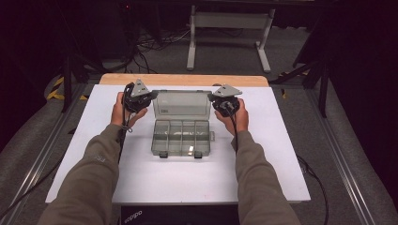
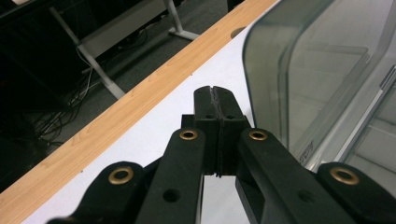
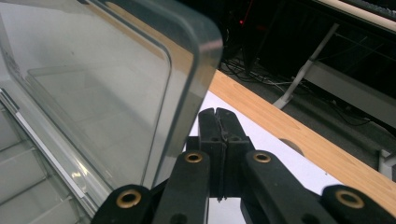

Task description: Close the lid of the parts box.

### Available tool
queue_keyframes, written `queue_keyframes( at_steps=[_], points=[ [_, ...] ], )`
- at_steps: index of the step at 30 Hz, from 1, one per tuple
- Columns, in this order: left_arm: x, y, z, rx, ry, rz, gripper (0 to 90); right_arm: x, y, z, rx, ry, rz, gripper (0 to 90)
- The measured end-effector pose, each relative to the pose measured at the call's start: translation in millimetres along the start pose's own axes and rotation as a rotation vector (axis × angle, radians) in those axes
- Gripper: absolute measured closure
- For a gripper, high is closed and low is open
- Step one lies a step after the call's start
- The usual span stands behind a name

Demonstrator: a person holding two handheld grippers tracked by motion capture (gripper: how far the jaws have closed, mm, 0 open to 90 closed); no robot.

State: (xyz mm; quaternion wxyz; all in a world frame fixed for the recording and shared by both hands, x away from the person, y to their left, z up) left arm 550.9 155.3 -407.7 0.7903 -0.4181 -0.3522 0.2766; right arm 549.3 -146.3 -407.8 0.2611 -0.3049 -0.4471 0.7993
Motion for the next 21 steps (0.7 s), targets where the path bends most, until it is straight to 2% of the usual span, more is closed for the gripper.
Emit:
queue_keyframes(
  at_steps=[14, 21],
  points=[
    [1.5, -11.7, 10.8, -0.031, -0.024, -0.006, 90.0, 0.4, -7.5, 9.2, -0.021, 0.015, -0.002, 90.0],
    [-0.4, -14.2, 14.5, -0.023, -0.034, -0.010, 90.0, 1.7, -9.8, 13.1, -0.024, 0.017, -0.011, 89.9]
  ],
)
Point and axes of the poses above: each handheld gripper's, and its own axes: z roughly backward along the jaws, y roughly out of its underside, x roughly to its left, the point moved 3 cm from there along -z, roughly forward along the jaws, and after that the axes turned 6 degrees about -y, right-handed, at the moved point
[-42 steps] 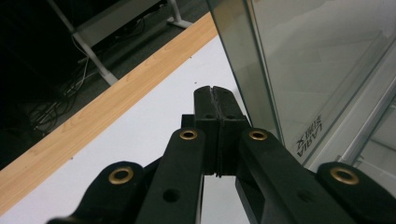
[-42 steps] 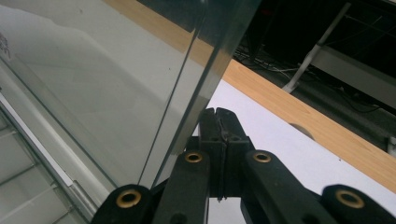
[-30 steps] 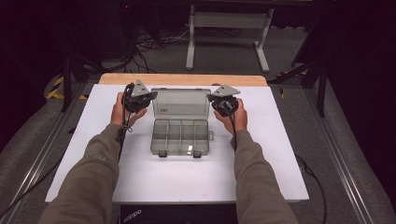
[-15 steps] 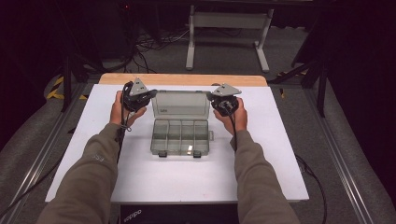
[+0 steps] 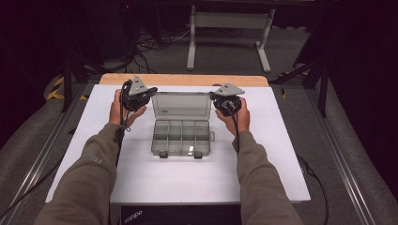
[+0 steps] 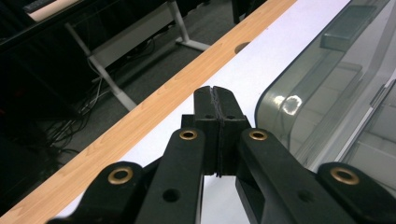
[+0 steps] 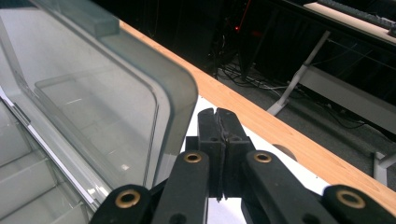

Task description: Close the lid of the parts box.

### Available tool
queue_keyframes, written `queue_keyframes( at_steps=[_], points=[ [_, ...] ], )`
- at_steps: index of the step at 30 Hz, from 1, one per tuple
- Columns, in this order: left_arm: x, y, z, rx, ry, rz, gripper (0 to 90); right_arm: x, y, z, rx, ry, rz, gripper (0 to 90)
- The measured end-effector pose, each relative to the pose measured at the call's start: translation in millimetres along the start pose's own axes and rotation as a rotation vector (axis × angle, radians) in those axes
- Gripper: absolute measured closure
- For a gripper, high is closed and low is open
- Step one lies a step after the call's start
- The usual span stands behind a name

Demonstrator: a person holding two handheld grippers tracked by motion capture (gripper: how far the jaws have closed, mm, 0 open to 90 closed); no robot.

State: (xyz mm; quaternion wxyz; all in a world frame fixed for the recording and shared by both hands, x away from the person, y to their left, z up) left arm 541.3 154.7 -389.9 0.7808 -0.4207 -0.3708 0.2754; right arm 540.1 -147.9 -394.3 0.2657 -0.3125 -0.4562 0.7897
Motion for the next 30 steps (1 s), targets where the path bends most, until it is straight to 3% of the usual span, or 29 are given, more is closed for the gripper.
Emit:
queue_keyframes(
  at_steps=[9, 30],
  points=[
    [-1.2, -1.4, 3.2, 0.007, 0.000, 0.004, 89.7, 4.3, -3.5, 3.9, 0.004, 0.014, -0.002, 90.0],
    [-7.5, -5.4, 11.2, 0.025, -0.006, -0.042, 90.0, 9.0, -6.7, 11.5, 0.026, 0.019, -0.005, 90.0]
  ],
)
Point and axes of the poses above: each handheld gripper's, and its own axes: z roughly backward along the jaws, y roughly out of its underside, x roughly to its left, the point moved 3 cm from there along -z, roughly forward along the jaws, and after that the axes turned 6 degrees about -y, right-handed, at the moved point
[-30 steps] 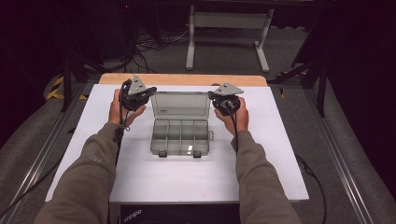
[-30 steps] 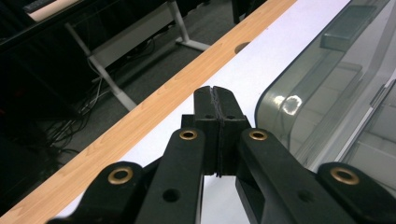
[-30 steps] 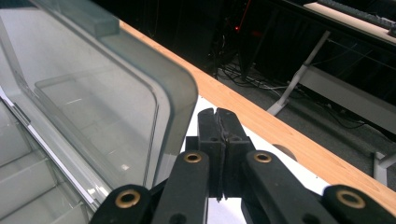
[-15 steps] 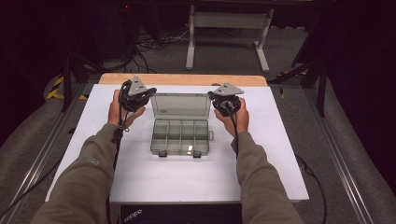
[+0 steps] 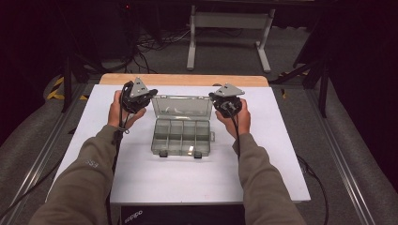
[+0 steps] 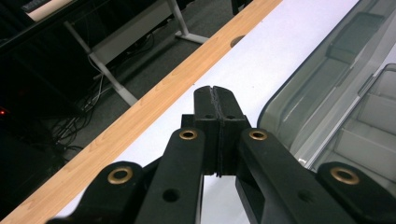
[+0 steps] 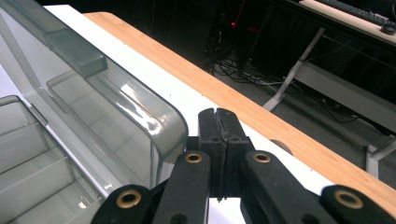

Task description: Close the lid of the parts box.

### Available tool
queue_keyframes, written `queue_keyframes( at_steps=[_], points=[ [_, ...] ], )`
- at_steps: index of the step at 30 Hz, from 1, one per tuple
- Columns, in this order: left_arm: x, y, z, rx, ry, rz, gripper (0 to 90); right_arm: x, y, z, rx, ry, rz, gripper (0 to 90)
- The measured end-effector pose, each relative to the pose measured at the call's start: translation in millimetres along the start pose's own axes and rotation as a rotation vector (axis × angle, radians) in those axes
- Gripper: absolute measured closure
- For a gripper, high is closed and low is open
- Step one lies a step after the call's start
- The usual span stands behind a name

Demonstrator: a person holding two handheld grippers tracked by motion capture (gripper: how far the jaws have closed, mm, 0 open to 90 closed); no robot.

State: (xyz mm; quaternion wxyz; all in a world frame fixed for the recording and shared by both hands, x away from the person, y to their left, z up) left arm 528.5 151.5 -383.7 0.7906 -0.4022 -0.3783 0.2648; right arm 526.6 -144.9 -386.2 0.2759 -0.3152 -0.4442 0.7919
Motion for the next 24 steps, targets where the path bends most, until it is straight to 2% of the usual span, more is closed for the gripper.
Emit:
queue_keyframes(
  at_steps=[17, 24],
  points=[
    [-5.2, -2.5, 7.4, -0.006, 0.009, -0.023, 90.0, 4.9, 0.4, 2.5, 0.012, 0.007, 0.001, 90.0],
    [-7.3, -0.7, 9.6, -0.009, 0.010, -0.020, 90.0, 7.1, 0.9, 4.6, 0.020, 0.007, 0.001, 90.0]
  ],
)
Point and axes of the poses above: each handheld gripper's, and its own axes: z roughly backward along the jaws, y roughly out of its underside, x roughly to its left, the point moved 3 cm from there along -z, roughly forward along the jaws, and after that the axes turned 6 degrees about -y, right-handed, at the moved point
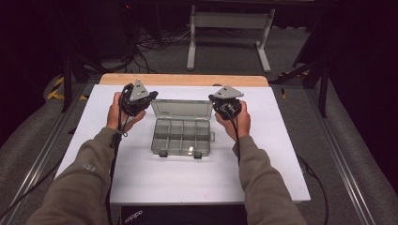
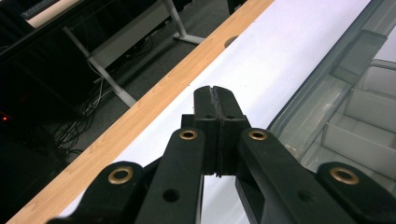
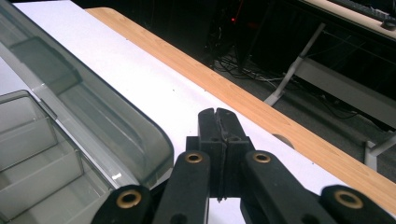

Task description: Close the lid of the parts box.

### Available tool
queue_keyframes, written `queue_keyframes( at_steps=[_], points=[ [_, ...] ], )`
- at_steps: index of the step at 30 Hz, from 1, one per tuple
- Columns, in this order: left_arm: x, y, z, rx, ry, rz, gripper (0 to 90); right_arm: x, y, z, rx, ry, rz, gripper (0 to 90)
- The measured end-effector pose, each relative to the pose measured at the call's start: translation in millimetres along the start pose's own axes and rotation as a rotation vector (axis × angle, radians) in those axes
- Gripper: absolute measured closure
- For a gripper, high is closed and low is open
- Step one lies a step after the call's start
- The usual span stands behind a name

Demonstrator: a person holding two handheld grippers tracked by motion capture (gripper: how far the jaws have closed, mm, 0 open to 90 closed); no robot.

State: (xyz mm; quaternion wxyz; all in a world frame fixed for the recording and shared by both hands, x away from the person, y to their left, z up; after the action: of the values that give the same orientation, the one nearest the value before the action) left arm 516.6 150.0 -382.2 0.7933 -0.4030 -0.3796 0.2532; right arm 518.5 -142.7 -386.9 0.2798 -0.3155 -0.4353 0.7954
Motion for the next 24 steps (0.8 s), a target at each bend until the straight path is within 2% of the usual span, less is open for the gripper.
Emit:
queue_keyframes(
  at_steps=[24],
  points=[
    [-7.0, 3.1, 7.6, -0.005, 0.012, -0.018, 90.0, 6.1, 2.8, 6.4, 0.009, -0.003, -0.002, 90.0]
  ],
)
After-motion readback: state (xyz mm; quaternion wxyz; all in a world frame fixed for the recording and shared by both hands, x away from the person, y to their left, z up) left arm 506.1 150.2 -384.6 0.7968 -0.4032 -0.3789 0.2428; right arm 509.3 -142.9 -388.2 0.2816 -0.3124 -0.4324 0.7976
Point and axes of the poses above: each handheld gripper's, and its own axes: z roughly backward along the jaws, y roughly out of its underside, x roughly to its left, the point moved 3 cm from there along -z, roughly forward along the jaws, and after that the axes turned 6 degrees about -y, right-handed, at the moved point
